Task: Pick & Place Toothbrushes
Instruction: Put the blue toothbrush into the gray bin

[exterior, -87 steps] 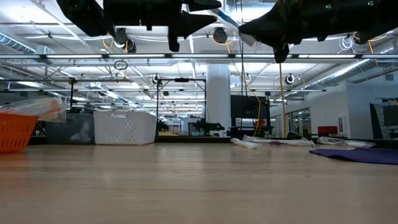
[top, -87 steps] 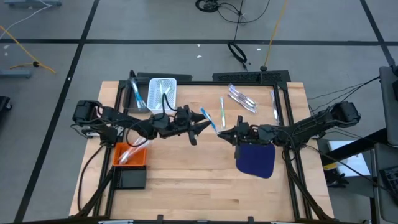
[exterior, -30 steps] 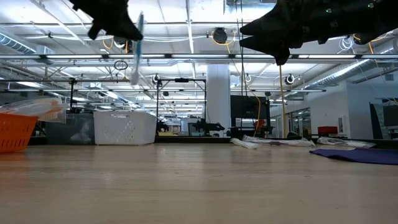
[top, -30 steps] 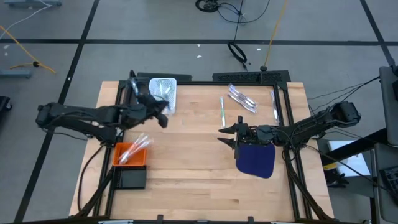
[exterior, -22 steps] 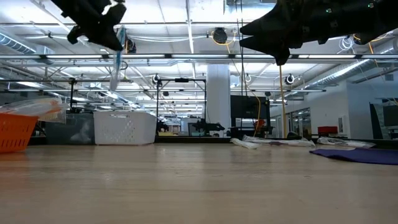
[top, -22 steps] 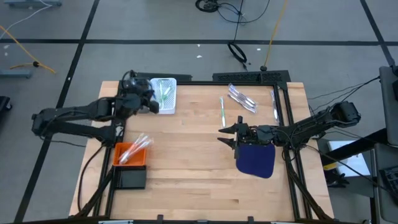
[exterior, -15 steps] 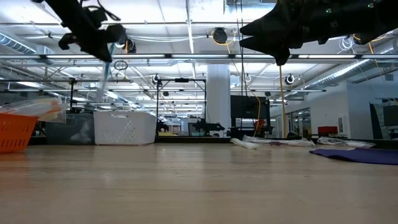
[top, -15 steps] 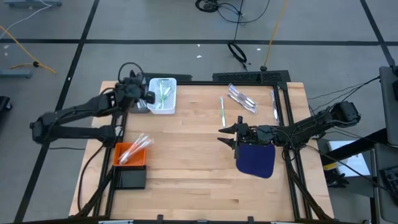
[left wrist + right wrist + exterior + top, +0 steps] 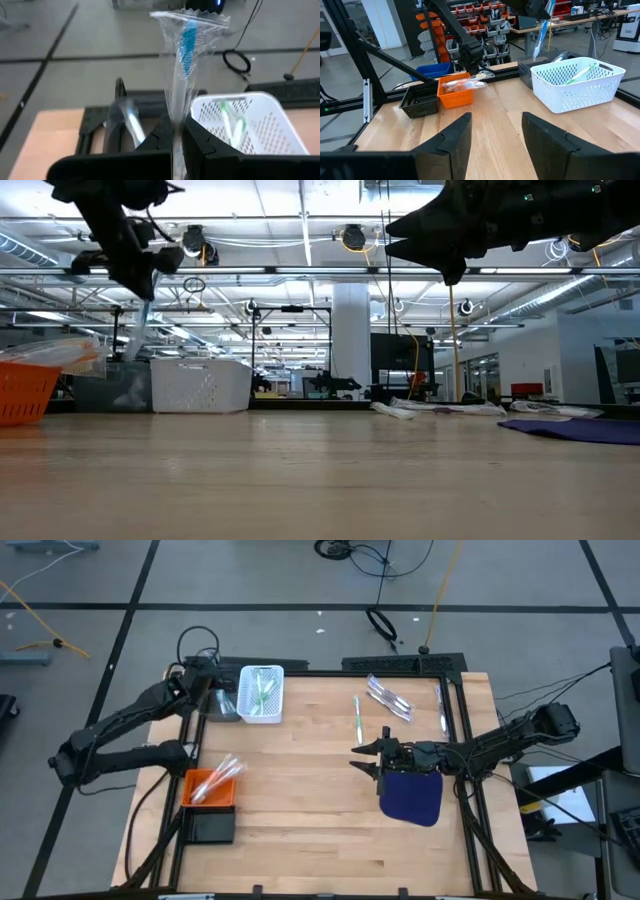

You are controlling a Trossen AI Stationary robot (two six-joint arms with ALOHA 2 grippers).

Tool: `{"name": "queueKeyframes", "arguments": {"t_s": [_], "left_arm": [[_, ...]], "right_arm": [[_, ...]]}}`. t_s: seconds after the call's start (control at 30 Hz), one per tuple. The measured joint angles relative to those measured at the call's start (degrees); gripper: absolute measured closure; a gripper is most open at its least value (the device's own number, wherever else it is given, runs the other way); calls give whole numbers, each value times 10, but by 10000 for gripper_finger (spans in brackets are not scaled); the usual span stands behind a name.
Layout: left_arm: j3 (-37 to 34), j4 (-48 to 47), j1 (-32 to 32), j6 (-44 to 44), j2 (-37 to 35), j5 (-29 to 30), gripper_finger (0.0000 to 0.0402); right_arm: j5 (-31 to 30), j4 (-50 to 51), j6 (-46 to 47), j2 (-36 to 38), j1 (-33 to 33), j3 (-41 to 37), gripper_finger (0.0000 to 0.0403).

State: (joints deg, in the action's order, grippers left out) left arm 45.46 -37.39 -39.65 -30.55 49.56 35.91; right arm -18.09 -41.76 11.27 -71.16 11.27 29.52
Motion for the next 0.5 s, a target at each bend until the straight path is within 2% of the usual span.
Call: {"name": "queueKeyframes", "arguments": {"t_s": [0.13,0.37,0.5], "left_arm": [[-24,17,-45,2,0,-59,398],[-84,63,-98,1,0,-112,396],[-113,81,-135,2,0,-164,398]], "right_arm": [[0,0,0,0,0,0,238],[0,0,0,0,0,0,238],[0,0,0,0,0,0,238]]}}
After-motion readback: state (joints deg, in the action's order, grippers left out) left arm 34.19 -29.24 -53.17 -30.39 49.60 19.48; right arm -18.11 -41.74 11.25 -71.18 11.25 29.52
